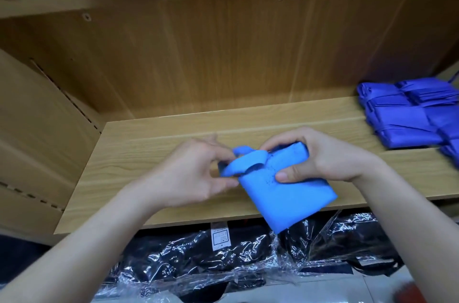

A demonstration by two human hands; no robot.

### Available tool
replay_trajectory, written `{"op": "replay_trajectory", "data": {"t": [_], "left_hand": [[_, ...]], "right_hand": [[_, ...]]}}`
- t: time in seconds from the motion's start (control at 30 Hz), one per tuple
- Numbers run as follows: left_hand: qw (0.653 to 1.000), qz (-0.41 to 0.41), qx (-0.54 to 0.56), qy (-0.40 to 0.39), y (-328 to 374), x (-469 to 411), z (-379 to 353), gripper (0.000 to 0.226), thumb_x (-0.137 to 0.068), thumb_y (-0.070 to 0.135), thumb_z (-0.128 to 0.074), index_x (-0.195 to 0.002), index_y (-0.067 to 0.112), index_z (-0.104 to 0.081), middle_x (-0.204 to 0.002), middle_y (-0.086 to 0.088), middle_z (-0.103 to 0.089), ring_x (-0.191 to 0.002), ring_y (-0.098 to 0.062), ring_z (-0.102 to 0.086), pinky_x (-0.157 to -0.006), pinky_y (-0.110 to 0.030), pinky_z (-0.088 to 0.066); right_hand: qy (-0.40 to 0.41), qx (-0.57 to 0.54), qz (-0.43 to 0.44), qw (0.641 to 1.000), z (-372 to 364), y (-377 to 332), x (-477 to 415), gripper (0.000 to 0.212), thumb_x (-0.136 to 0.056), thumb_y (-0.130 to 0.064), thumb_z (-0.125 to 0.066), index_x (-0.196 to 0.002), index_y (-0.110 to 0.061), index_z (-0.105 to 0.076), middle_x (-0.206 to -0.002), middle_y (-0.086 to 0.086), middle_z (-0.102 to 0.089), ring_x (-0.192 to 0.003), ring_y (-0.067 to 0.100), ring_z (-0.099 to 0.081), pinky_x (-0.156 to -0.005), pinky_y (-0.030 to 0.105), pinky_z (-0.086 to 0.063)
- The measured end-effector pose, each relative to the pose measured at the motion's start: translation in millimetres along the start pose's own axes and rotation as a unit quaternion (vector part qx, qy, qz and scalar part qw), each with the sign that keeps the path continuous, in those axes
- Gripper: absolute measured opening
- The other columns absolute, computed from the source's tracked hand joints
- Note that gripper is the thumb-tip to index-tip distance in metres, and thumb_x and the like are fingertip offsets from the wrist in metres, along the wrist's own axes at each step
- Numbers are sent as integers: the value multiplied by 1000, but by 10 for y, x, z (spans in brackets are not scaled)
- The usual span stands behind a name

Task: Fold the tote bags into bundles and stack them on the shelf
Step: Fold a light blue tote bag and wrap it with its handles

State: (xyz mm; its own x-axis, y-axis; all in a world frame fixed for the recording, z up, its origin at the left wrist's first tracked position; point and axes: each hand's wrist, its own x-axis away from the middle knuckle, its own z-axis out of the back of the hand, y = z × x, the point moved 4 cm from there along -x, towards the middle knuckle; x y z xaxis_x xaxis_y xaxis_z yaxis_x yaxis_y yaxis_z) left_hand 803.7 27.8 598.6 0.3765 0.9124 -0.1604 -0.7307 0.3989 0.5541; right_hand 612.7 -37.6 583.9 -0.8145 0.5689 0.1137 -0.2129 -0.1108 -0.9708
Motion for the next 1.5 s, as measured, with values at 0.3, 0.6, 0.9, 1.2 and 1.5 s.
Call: {"op": "replay_trajectory", "data": {"t": [0.3, 0.6, 0.9, 1.2, 1.5], "left_hand": [[679, 168, 695, 166, -94, 22, -769, 46, -53, 34, -93, -85, 10, -70, -78, -7, -70, -69, -15, -66, -65, -28, -54], [733, 226, 588, 256, -136, -31, -861, 14, -92, 30, -55, -85, 18, -58, -88, -1, -65, -78, -11, -58, -75, -34, -44], [828, 155, 478, 248, -94, 41, -710, 33, -67, 24, -79, -89, 18, -56, -90, 3, -71, -89, -13, -67, -77, -26, -54], [828, 236, 349, 371, -215, -51, -799, 27, -81, 11, -71, -70, 33, -58, -103, -32, -56, -69, -17, -68, -73, -38, -55], [757, 275, 442, 395, -324, -51, -973, 16, -91, 0, -61, -80, 11, -56, -76, 4, -64, -77, -20, -65, -84, -48, -57]], "right_hand": [[146, -415, 35, 897, -149, 382, -145, 64, -34, -30, -98, -93, -16, -77, -94, 11, -73, -79, 24, -71, -72, 33, -60], [287, -447, -11, 847, -205, 529, -161, 37, -65, -9, -71, -100, 2, -70, -96, 20, -71, -80, 29, -69, -68, 31, -58], [406, -414, -51, 813, -176, 517, -143, 29, -74, 5, -71, -102, 5, -67, -95, 21, -73, -85, 33, -71, -73, 39, -59], [562, -258, -7, 786, -230, 453, -196, 23, -80, -1, -75, -92, -20, -68, -96, 5, -72, -87, 16, -68, -79, 33, -56], [492, -127, 1, 861, -308, 515, -214, 46, -73, -5, -81, -98, -34, -54, -95, -15, -62, -82, 0, -60, -74, 27, -55]]}}
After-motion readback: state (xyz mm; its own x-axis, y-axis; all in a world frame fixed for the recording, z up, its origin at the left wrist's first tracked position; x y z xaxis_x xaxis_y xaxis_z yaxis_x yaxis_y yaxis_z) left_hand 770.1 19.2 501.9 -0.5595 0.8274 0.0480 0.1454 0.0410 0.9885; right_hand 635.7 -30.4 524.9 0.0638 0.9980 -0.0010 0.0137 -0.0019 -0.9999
